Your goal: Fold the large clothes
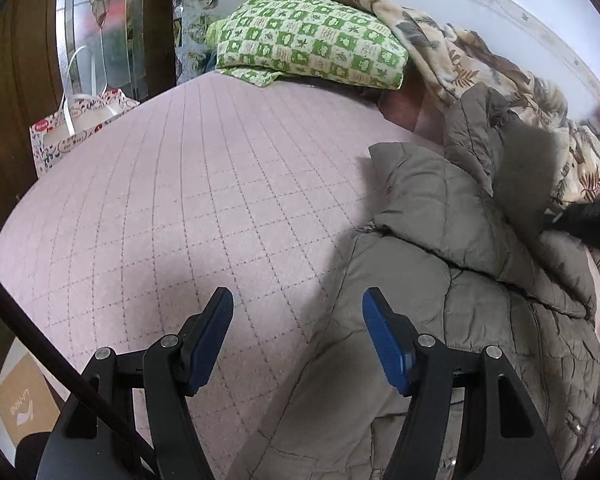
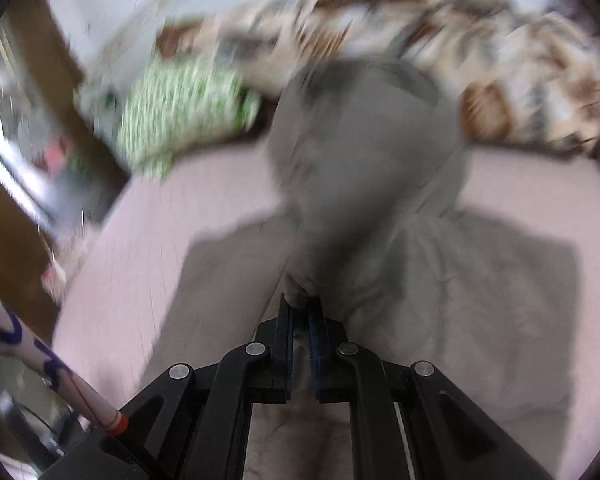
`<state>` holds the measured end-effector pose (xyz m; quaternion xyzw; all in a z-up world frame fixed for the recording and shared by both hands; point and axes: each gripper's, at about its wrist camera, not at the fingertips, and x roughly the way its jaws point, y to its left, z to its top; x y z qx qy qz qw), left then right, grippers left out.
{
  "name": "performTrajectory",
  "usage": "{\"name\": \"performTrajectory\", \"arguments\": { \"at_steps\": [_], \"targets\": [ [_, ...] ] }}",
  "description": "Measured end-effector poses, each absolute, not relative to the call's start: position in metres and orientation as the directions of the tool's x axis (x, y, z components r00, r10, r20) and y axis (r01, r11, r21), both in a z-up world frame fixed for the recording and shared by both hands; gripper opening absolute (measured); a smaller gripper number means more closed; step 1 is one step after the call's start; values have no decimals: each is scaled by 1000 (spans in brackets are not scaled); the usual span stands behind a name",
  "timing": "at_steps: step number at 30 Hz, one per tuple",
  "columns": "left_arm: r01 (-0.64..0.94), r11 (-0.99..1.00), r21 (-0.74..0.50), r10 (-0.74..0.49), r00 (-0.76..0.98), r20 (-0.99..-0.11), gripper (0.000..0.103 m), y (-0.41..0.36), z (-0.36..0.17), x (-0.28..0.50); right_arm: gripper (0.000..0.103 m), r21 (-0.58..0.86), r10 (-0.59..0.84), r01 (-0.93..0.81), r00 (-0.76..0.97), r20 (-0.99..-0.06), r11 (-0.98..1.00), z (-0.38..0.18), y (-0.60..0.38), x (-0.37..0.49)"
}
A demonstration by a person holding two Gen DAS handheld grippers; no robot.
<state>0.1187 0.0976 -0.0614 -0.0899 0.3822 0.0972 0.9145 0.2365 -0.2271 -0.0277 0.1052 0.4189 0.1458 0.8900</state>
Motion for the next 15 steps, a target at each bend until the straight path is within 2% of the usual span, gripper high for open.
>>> {"name": "performTrajectory", "arguments": {
  "at_steps": [3, 6, 7, 8, 11, 15],
  "targets": [
    [-252, 964, -82, 120, 692, -712, 66, 97, -61, 117, 19, 284, 335, -178, 537, -775, 942, -70, -202, 237],
    [-257, 964, -70, 135, 697, -704, 66, 97, -60, 113, 41, 254, 339, -229, 524, -781, 940, -81, -187, 218],
    [-259, 964, -66, 140, 697, -703, 66, 96, -61, 113, 53, 251, 350, -252, 528, -773, 935, -79, -186, 209],
    [-260, 964, -62, 142, 696, -703, 66, 96, -61, 112, 61, 248, 359, -269, 537, -764, 931, -76, -187, 199],
    [-260, 965, -41, 159, 700, -696, 66, 92, -59, 109, 65, 223, 357, -291, 583, -730, 931, -61, -197, 171],
    [-244, 970, 1, 178, 703, -688, 66, 82, -54, 103, 66, 227, 324, -231, 651, -687, 946, -47, -236, 140]
  ]
}}
